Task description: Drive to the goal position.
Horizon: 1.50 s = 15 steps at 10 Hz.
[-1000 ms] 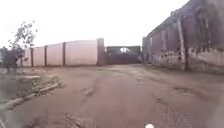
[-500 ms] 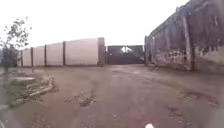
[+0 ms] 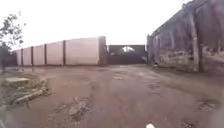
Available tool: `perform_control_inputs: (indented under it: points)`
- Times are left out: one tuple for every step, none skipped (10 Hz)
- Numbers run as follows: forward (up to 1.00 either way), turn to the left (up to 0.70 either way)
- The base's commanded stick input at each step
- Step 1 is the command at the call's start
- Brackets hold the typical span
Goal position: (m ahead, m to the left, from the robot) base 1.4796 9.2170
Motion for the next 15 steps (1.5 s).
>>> perform_control_inputs:
  points:
    - [0.70, 0.00]
    - [0.70, 0.00]
    - [0.70, 0.00]
    - [0.70, 0.00]
    - [0.70, 0.00]
    - [0.70, 0.10]
    - [0.70, 0.31]
    - [0.70, 0.35]
    - [0.70, 0.22]
    - [0.70, 0.03]
    - [0.70, 0.00]
    - [0.70, 0.00]
    - [0.70, 0.00]
    - [0.70, 0.00]
    - [0.70, 0.00]
